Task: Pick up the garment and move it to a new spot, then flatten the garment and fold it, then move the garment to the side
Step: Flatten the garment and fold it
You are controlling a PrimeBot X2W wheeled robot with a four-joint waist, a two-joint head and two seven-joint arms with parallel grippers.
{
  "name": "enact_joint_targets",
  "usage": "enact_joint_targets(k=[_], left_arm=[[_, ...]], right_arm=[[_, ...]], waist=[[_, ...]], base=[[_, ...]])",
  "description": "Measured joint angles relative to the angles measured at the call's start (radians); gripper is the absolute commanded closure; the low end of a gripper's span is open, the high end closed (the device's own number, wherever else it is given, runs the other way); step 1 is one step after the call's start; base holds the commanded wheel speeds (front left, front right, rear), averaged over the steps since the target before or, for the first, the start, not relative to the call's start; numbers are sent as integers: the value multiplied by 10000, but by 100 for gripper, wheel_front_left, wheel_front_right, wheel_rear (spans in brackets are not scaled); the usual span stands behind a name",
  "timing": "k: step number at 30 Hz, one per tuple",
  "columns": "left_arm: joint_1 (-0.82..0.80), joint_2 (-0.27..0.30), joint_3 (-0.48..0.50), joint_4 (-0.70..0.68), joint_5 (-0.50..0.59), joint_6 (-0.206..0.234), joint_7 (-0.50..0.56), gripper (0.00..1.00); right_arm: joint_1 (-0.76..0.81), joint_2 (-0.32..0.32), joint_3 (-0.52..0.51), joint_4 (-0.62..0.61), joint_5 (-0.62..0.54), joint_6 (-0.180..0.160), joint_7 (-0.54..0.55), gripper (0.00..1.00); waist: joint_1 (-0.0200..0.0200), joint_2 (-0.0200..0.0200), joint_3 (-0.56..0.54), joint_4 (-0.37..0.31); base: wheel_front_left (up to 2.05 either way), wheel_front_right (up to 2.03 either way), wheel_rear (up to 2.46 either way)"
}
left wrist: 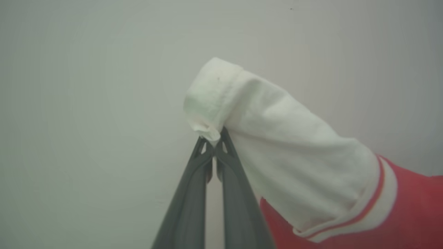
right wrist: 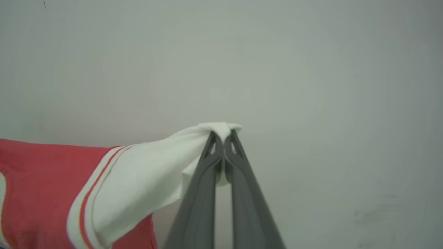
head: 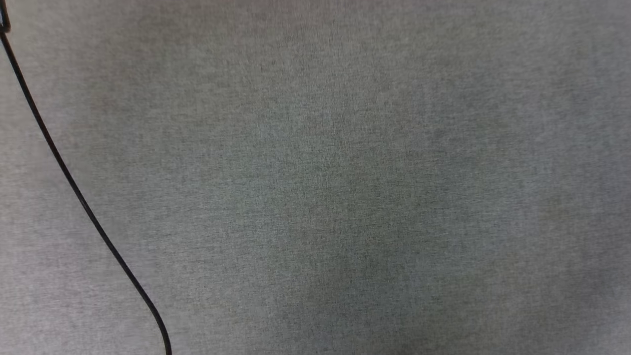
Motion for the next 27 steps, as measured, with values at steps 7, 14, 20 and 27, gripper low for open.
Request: enact_joint_targets(k=[7, 14, 20, 27], left_arm=[[329, -48, 113, 721, -395, -313, -314, 100], [1722, -128, 201, 1344, -878, -788, -702, 100], [3756, -219, 431, 1505, -1369, -999, -1264, 100], [7134, -184, 788, 704, -1925, -1066, -1770, 100]], right_arm=[[-53, 61, 938, 1264, 685, 0, -807, 100], [1319, -6, 1965, 1977, 1705, 0, -1373, 100], [3489, -58, 2759, 2006, 2623, 0, -1927, 100], [6425, -209, 3392, 1206, 3229, 2, -2397, 100]], waist=[[0, 0, 632, 60], [-1, 0, 447, 148], [-1, 0, -212, 195], [-3, 0, -1534, 197]], base=[[0, 0, 0], [0, 0, 0], [0, 0, 0], [0, 0, 0]])
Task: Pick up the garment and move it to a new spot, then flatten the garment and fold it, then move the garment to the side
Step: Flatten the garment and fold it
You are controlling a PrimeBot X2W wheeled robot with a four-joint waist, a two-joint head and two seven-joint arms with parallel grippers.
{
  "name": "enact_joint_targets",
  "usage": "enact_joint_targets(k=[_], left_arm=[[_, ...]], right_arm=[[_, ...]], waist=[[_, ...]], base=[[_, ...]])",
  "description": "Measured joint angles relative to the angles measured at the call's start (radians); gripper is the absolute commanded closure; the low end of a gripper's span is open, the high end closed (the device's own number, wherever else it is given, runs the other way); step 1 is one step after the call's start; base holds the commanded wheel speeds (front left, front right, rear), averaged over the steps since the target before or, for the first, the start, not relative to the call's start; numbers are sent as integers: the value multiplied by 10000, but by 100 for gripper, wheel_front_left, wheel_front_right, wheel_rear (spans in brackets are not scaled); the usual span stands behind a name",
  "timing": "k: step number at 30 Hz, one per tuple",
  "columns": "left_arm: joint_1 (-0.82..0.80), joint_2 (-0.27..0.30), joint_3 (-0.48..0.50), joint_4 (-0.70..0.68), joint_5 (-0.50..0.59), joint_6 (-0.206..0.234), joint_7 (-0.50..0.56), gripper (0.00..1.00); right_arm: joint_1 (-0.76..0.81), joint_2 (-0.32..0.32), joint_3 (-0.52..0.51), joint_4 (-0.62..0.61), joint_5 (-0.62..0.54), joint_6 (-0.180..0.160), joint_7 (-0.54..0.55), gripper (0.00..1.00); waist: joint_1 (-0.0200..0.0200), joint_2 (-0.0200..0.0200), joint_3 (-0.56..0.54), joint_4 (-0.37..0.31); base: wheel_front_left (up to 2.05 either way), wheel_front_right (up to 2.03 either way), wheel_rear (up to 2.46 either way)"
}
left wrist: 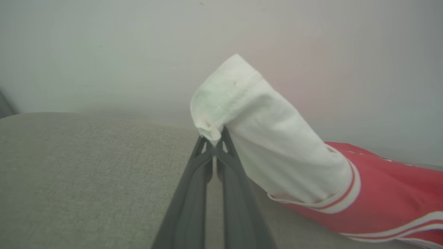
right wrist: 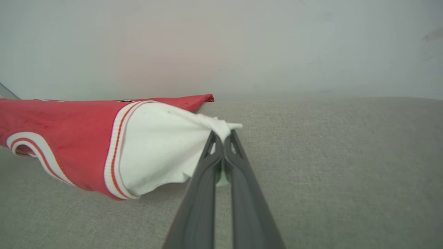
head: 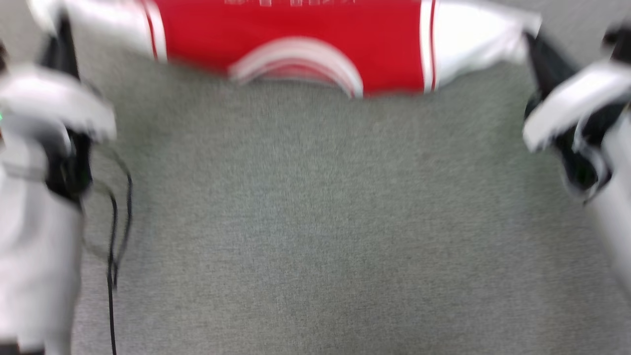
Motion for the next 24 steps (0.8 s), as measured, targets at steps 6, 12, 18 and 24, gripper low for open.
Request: enact_joint_targets(k=[6, 12, 18, 24], left_arm=[[3292, -35, 322, -1488, -357, 372, -274, 100], [6417, -263, 456, -3304, -639, 1055, 102, 100], [8945, -301, 577, -4982, -807, 1716, 579, 100], [10809, -299, 585, -6132, -880, 2226, 1041, 100]], right_arm=[[2451, -178, -98, -991, 150, 0, 19, 100], [4885, -267, -1007, -2167, -31, 0, 368, 100], [7629, 157, -2508, -3799, -727, 2, 1179, 100], [10642, 1363, -4224, -5988, -1779, 0, 2568, 100]], waist=[[-2, 0, -1291, -47], [-3, 0, -2429, -47], [-4, 1, -3316, 30], [-4, 0, -3997, 266]], base=[[0, 0, 0], [0, 0, 0], [0, 0, 0], [0, 0, 0]])
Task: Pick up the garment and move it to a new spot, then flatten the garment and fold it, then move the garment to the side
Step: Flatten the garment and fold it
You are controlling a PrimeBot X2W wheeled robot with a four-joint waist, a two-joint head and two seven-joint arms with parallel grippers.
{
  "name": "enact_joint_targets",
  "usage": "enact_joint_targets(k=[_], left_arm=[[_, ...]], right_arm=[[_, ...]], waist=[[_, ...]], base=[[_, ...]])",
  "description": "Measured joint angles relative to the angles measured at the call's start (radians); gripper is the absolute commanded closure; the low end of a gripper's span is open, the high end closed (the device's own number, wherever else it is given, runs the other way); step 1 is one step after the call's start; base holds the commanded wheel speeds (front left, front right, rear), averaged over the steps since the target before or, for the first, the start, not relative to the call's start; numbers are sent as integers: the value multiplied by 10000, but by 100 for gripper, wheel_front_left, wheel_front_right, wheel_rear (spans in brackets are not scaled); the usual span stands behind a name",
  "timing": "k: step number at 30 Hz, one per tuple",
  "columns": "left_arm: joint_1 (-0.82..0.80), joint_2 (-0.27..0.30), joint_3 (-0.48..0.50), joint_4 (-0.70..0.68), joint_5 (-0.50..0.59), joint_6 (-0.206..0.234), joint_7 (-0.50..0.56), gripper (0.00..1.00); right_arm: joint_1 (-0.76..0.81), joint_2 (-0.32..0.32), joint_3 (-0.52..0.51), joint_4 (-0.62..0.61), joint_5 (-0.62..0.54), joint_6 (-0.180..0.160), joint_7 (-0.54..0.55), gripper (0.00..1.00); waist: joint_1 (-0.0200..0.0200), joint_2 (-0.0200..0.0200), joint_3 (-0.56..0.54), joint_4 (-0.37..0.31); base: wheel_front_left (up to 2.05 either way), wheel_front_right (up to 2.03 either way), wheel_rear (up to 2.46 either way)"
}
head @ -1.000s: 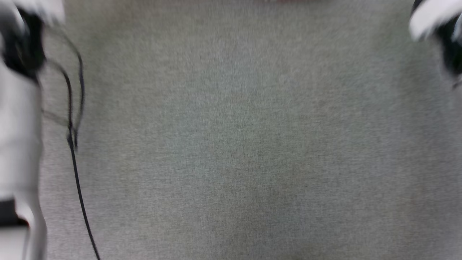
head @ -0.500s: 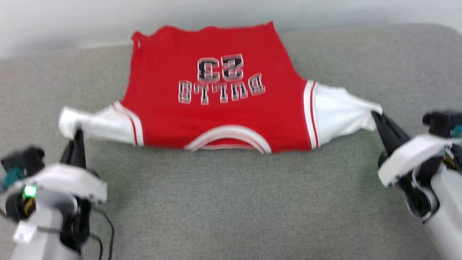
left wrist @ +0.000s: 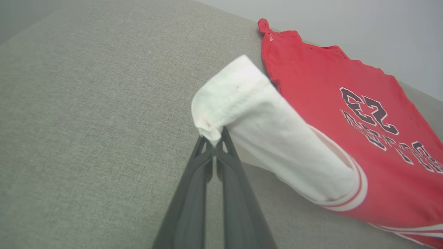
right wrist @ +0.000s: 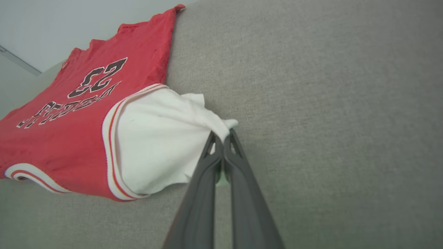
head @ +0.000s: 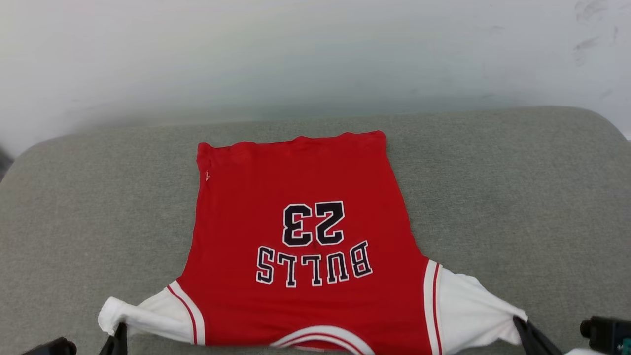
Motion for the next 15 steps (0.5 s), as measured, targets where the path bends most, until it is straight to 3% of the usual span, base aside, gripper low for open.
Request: enact_joint_targets(k=[5, 9, 11, 12, 15], left_arm=[[785, 115, -351, -652, 148, 142, 456, 100], [884, 27, -817, -851, 374, 138, 564, 100], [825, -84, -1055, -882, 502, 136, 529, 100], [779, -138, -1149, -882, 552, 132, 508, 100], [573, -240, -1383, -940, 765, 121, 391, 100]], right_arm=[[1927, 1189, -514, -1547, -947, -2, 1546, 100], [2645, 1482, -244, -1716, -1499, -2, 2207, 98], [2611, 1563, -113, -1597, -1517, -2, 2056, 44], [2536, 1569, -79, -1517, -1507, -2, 1933, 0], [2009, 1565, -209, -1442, -1452, -2, 1103, 0]], waist=[[0, 0, -126, 243], [3, 0, -84, 361], [3, 0, -73, 431], [3, 0, -70, 467], [3, 0, -68, 608]], base=[[0, 0, 0], [0, 0, 0], [0, 0, 0], [0, 0, 0], [0, 0, 0]])
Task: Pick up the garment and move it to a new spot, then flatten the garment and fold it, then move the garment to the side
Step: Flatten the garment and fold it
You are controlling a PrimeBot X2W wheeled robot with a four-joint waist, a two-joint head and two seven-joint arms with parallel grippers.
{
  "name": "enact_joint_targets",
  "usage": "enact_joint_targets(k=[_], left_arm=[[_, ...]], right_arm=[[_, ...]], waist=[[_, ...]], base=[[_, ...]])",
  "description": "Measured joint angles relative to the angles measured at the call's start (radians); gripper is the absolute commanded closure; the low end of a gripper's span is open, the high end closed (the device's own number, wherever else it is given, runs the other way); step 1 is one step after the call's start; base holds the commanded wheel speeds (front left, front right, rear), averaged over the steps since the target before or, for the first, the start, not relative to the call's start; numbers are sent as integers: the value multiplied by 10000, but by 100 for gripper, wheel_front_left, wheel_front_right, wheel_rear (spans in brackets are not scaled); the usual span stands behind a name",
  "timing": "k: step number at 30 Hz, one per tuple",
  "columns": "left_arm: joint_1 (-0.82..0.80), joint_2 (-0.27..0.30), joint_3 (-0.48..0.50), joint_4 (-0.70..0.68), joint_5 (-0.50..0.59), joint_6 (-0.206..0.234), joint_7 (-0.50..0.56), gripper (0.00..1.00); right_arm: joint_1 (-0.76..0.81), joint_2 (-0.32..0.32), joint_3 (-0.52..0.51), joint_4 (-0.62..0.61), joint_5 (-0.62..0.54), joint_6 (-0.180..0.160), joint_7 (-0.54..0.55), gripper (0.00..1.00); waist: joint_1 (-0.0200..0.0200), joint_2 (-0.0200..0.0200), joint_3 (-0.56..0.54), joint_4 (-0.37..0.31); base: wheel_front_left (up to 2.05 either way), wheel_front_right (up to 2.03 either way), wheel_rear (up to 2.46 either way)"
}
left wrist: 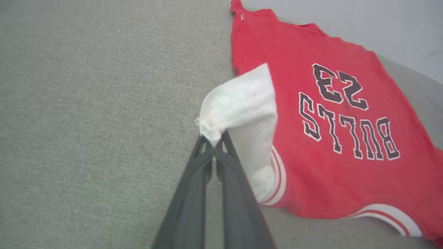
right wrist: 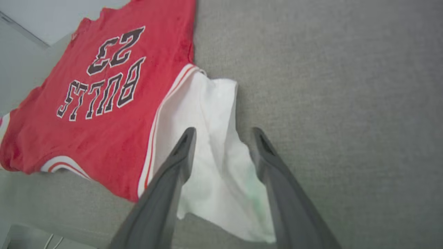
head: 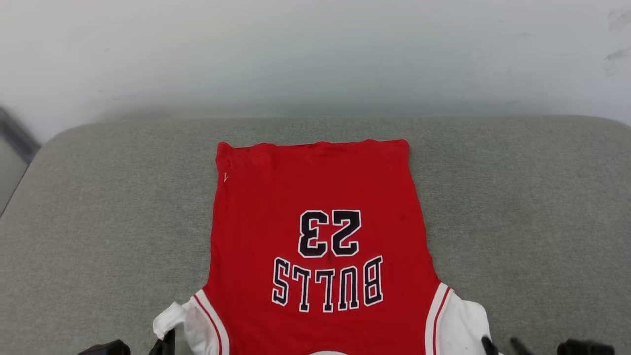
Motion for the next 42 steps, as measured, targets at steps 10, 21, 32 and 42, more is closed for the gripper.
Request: enact_joint_targets(k=[10, 21, 32, 42], left_arm=[[-810, -240, -573, -541, 443, -71, -211, 100], [-2460, -989, -1409, -966, 949, -428, -857, 100], [-3526, -1609, -1906, -527, 1011, -878, -1490, 100], [-3894, -1728, -2002, -245, 1043, -968, -1770, 100]], right_arm=[[-3297, -546, -966, 1045, 299, 0, -1507, 0], [-8824, -2522, -573, 4805, 1432, 0, 1335, 0], [-12567, -3432, 439, 6661, 1501, 0, 5275, 0], [-13742, -3392, 907, 7756, 1047, 2, 6970, 0]], waist=[[2, 0, 504, 600], [4, 0, 2214, 1603], [4, 0, 3999, 2790], [2, 0, 4988, 3314]], base=[[0, 0, 0], [0, 0, 0], [0, 0, 0], [0, 0, 0]])
